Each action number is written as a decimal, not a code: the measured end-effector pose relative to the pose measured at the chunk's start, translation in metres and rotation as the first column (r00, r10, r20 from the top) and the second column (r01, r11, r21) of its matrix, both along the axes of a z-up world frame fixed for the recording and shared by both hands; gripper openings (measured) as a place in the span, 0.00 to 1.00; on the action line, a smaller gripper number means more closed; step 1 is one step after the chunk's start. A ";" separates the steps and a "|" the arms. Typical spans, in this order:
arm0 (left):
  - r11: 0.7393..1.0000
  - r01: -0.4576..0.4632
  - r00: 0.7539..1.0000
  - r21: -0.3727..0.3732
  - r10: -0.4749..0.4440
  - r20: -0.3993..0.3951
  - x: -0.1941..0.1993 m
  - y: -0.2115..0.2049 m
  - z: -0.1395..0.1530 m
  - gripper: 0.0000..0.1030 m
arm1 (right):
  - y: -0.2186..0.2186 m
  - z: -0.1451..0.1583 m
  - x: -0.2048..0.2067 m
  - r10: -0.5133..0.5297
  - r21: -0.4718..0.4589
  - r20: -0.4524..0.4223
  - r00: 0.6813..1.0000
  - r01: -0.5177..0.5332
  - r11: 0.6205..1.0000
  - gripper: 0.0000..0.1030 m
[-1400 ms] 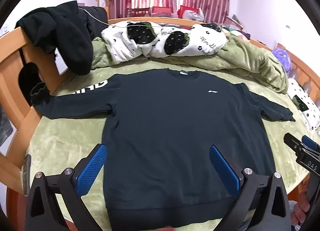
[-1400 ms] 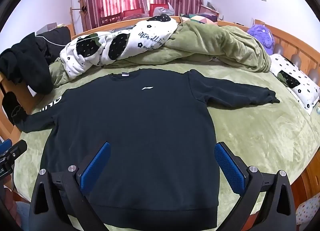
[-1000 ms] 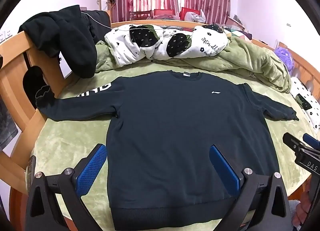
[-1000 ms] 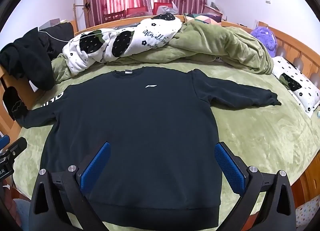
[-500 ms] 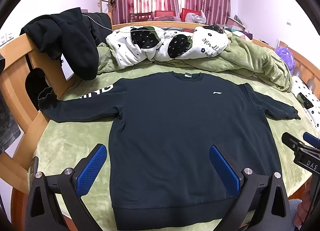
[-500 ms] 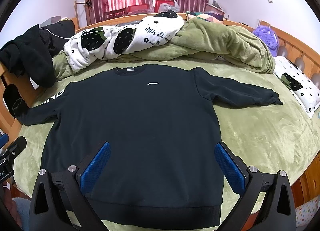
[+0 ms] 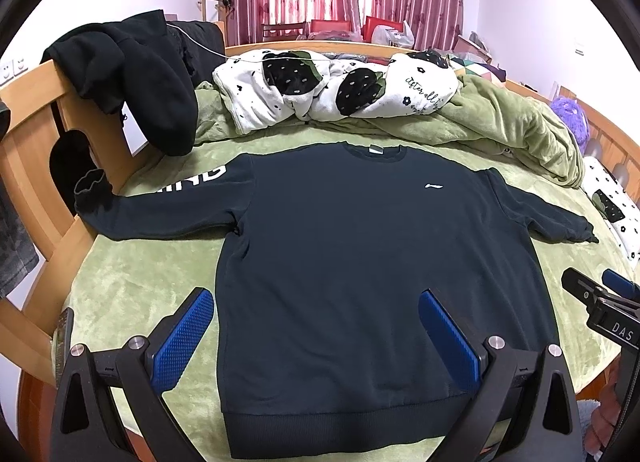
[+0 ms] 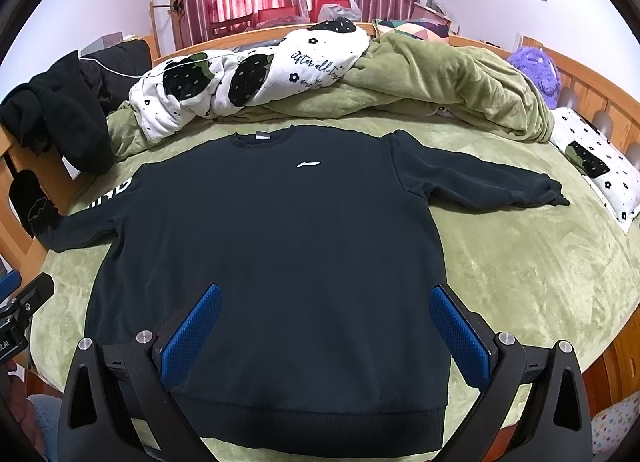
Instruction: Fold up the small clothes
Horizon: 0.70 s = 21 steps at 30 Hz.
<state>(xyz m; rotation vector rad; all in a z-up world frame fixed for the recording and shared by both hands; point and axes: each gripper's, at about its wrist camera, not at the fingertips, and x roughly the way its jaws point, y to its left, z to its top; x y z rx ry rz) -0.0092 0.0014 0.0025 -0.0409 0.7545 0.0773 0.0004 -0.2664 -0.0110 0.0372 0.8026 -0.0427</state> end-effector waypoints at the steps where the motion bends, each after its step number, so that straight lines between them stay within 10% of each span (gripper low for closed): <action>1: 1.000 -0.001 1.000 0.000 0.001 0.001 0.000 0.000 0.000 1.00 | 0.000 0.000 0.000 0.001 -0.002 0.000 1.000 -0.001 1.000 0.99; 21: 1.000 -0.001 1.000 -0.015 0.001 0.007 -0.002 -0.001 0.001 1.00 | 0.002 0.001 0.000 0.007 -0.003 -0.002 1.000 -0.007 1.000 0.99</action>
